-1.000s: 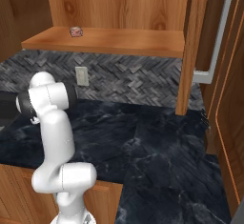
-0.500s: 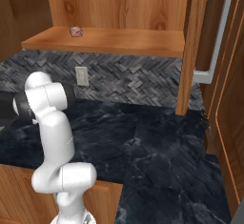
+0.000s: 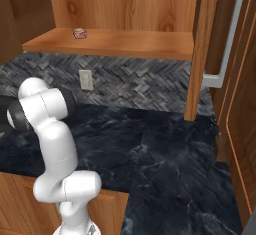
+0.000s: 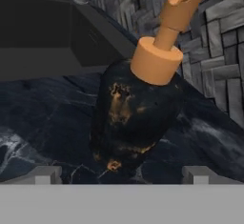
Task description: Locate and retrieve the bar soap and soap dispenser from the cabinet. Place them next to the sink.
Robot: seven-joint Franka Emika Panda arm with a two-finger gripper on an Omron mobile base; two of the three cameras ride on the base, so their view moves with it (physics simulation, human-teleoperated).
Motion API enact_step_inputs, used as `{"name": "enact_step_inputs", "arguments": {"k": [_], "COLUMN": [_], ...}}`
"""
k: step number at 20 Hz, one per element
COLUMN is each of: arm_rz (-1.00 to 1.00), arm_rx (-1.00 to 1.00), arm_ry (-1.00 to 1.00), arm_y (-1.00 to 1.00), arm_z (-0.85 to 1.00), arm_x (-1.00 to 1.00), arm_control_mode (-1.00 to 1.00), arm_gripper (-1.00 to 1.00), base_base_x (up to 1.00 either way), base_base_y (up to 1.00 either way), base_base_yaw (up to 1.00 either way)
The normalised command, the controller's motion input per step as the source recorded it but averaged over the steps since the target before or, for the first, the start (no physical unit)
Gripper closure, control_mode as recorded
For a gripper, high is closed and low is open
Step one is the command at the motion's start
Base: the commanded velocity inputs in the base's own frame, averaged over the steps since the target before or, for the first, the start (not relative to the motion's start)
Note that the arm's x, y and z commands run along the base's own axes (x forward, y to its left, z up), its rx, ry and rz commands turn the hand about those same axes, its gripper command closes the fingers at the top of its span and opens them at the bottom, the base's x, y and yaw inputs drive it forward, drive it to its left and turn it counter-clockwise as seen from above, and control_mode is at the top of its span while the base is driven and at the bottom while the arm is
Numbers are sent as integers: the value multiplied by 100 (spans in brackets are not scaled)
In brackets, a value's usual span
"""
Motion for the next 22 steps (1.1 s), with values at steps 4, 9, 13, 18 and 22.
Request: {"name": "enact_step_inputs", "arguments": {"k": [4,9,13,18,22], "arm_rz": [0,0,-1,-1,-5], "arm_rx": [-1,-2,-3,-6,-5], "arm_ry": [0,0,0,1,4], "arm_y": [-35,-40,-39,-34,-31], "arm_z": [25,27,34,43,49], "arm_x": [-17,-22,-28,-19,-17], "arm_control_mode": [-100,-100,-100,-100,-100], "arm_gripper": [-100,-100,-100,-100,-100], "base_base_x": [0,0,0,0,0], "base_base_y": [0,0,0,0,0], "base_base_yaw": [0,0,0,0,0]}}
